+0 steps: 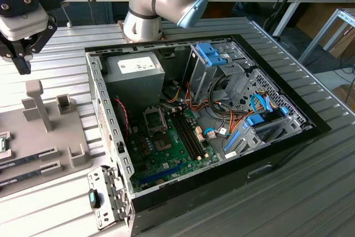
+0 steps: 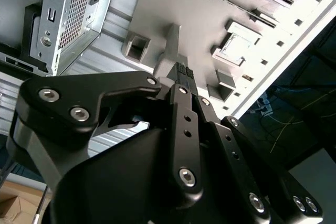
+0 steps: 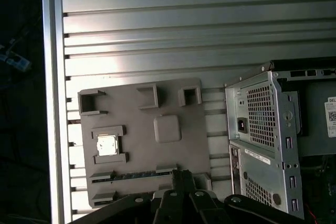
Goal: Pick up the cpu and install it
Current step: 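Reach for the cpu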
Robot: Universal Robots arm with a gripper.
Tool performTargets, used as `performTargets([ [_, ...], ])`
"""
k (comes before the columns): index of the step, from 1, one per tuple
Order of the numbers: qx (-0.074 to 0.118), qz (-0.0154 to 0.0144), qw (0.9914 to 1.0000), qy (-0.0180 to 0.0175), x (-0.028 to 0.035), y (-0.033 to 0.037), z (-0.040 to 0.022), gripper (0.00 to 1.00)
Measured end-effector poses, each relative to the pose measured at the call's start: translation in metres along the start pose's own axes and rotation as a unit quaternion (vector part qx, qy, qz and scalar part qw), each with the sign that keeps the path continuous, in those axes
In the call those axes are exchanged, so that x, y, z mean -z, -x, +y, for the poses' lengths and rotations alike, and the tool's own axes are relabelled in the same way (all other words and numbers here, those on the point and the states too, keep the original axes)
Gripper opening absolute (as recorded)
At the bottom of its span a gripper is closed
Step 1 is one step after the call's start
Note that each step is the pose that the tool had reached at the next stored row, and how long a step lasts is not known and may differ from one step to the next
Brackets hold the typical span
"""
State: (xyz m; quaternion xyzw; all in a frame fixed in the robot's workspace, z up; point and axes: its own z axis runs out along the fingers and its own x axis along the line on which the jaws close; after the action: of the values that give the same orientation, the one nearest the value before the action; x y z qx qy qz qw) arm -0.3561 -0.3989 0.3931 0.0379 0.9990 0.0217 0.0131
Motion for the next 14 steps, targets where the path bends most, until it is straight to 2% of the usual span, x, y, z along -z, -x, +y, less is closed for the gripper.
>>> performTargets([
  [14, 0.000, 0.0000, 1.00000, 0.0000, -0.0005, -0.0116, -0.0009, 0.11],
])
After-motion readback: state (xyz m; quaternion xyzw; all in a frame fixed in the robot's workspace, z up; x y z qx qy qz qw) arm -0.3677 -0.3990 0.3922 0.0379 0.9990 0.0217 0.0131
